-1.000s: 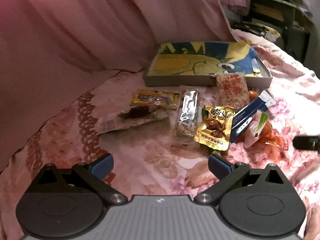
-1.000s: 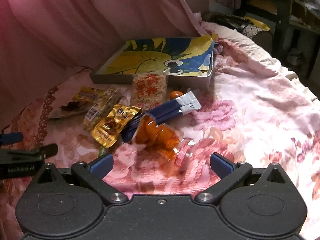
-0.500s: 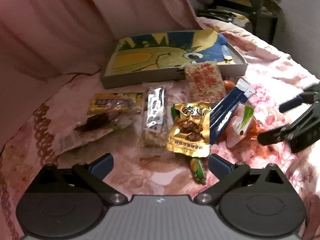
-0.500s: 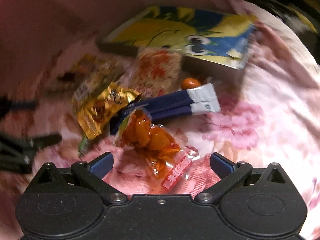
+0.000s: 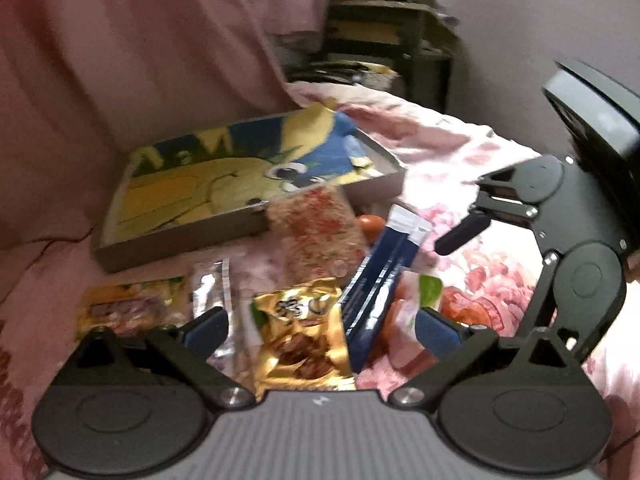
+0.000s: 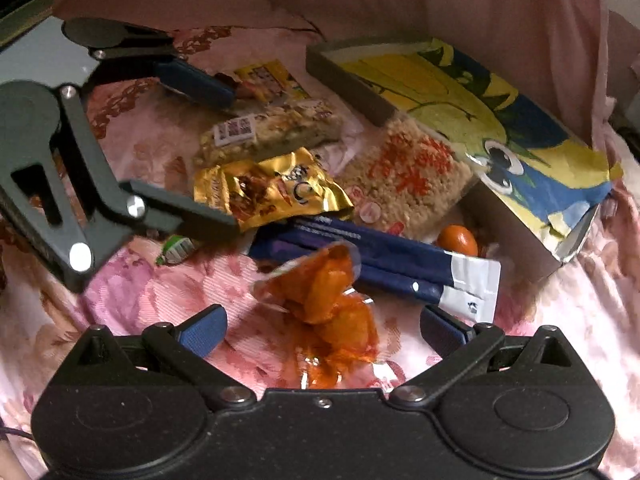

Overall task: Organize snacks
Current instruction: 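Grasp the gold packet with the left tool while the right grasps the orange packet, then carry both packets into the cartoon tray and open both tools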

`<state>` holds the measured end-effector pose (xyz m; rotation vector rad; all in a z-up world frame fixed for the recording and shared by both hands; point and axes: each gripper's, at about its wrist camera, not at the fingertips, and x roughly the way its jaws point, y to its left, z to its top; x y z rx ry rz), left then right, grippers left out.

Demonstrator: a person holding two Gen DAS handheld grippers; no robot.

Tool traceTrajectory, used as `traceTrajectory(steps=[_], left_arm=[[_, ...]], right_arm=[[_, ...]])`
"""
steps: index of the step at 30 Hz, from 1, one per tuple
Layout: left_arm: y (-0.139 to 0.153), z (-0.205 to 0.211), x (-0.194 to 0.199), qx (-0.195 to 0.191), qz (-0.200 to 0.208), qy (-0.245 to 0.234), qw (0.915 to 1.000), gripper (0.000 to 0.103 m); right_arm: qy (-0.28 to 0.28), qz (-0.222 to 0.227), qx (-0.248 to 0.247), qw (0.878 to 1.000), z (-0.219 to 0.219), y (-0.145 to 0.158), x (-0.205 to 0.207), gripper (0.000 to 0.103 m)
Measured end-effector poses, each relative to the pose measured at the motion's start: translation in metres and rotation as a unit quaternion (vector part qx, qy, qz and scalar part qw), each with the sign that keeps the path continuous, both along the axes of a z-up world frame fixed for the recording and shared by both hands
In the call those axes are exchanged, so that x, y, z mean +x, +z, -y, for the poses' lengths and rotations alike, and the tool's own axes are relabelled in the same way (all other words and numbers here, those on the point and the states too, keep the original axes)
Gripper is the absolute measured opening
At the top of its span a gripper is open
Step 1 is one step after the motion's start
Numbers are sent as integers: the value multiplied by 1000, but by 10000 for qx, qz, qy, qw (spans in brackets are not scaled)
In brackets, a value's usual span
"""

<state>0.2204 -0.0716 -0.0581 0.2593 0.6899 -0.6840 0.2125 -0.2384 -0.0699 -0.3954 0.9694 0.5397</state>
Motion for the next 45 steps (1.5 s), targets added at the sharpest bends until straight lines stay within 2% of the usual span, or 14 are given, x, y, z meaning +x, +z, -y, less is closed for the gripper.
traceTrajectory(steps=[1,3,7,13,17,20,25,33,41,45], left_arm=[[-3,3,4,32,-74,-31,10000,95],[-10,5,11,50,-238,-48,9997,89],[-18,-1,20,-5,-498,-64,9987,81],[-26,5,26,410,-598,37,9974,68],[-30,10,30,480,-591,90,9971,62],[-29,9,30,447,-584,176,9971,59],[-22,6,27,385,-590,414,9967,49],[-17,2,20,347,-660,777,9942,45],[1,-11,9,-133,-627,1275,9898,44],[19,-14,2,-421,-378,1494,9872,44]], right_arm=[[-17,-51,53,10000,1,-2,2,101],[-44,-102,51,9999,3,-4,4,91],[46,-99,100,9999,2,-5,6,83],[102,-131,55,9998,-2,-10,6,74],[75,-110,-25,9999,-5,-13,8,70],[22,-85,-122,9999,-5,-15,8,57],[28,-14,-181,9998,-9,-14,5,53],[-133,125,14,9998,-9,2,-6,49],[-433,633,373,9964,-2,25,-17,48],[-739,1119,696,9885,8,40,-16,48]])
